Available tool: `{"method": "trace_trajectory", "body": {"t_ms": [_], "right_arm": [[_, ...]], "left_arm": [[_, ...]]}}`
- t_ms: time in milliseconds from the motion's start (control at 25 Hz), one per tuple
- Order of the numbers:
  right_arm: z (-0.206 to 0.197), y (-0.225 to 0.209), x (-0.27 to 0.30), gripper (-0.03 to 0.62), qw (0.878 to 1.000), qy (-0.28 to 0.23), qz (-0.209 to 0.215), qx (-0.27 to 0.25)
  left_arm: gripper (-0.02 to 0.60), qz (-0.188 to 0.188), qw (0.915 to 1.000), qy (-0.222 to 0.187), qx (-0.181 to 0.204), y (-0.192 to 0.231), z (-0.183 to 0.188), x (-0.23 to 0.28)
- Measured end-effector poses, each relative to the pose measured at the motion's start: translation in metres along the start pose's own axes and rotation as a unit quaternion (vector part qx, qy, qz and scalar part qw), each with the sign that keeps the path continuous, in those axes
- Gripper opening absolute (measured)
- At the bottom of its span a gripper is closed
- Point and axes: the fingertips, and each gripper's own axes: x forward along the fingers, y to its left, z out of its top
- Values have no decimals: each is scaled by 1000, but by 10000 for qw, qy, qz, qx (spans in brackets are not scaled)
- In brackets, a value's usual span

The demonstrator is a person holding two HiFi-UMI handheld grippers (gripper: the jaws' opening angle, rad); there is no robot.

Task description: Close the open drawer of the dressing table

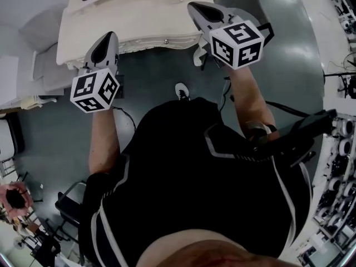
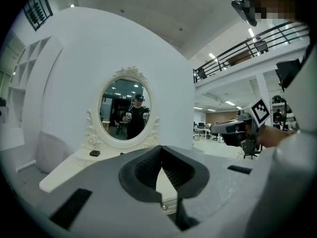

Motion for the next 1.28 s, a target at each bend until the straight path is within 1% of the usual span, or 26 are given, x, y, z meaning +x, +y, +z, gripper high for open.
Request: {"method": "trace_trajectory", "body": {"t_ms": [240,520,680,880,1280], "right_arm": [[4,2,-4,5,10000,7,-52,-51],[3,3,-4,3,9999,42,-98,-40],[2,5,-7,3,9999,47,-118,-89],[5,2,-3,3,9998,42,-157,-112],[8,-3,3,3,9997,20,-244,-93]], "left_arm": [[5,-28,9999,-42,-109,0,8,-4],[5,44,9999,-77,-145,4,12,-8],[5,-2,9997,-106,-228,3,14,-11],[3,140,9994,-120,-287,12,17,-7],[3,146,9994,-199,-256,14,27,-5]]}}
